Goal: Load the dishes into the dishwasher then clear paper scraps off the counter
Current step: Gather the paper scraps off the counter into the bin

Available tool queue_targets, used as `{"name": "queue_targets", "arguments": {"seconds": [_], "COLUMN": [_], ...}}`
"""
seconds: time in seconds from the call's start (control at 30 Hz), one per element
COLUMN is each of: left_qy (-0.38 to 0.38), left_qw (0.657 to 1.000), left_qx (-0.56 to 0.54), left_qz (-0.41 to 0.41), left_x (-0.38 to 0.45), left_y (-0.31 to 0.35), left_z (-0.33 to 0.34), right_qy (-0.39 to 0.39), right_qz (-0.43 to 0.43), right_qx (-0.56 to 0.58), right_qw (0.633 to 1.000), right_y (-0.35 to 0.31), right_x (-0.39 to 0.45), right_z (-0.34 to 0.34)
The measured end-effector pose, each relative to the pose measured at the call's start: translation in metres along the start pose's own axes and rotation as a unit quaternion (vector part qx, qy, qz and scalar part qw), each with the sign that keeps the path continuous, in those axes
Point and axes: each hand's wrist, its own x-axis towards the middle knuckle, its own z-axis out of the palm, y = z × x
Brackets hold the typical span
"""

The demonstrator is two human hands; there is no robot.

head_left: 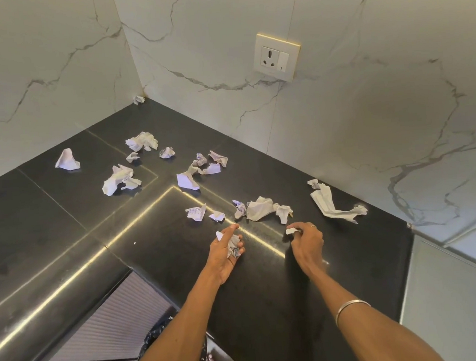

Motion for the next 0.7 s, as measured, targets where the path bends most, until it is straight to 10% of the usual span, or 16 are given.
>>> {"name": "queue_targets", "arguments": {"seconds": [0.3, 0.7], "left_qy": [-0.010, -0.008], "left_qw": [1.000, 0.999], "left_qx": [0.003, 0.040], "left_qz": [0.023, 0.008], "left_x": [-0.007, -0.009], "left_y": [-0.002, -0.003], "left_z": [0.004, -0.005], "right_qy": [-0.120, -0.161], "right_qz": [-0.154, -0.249], "right_qx": [0.129, 0.029], "right_qw": [0.972, 0.955], "right_y": [-0.074, -0.082], "right_x": [-0.062, -0.054], "right_z": [0.030, 0.045]}}
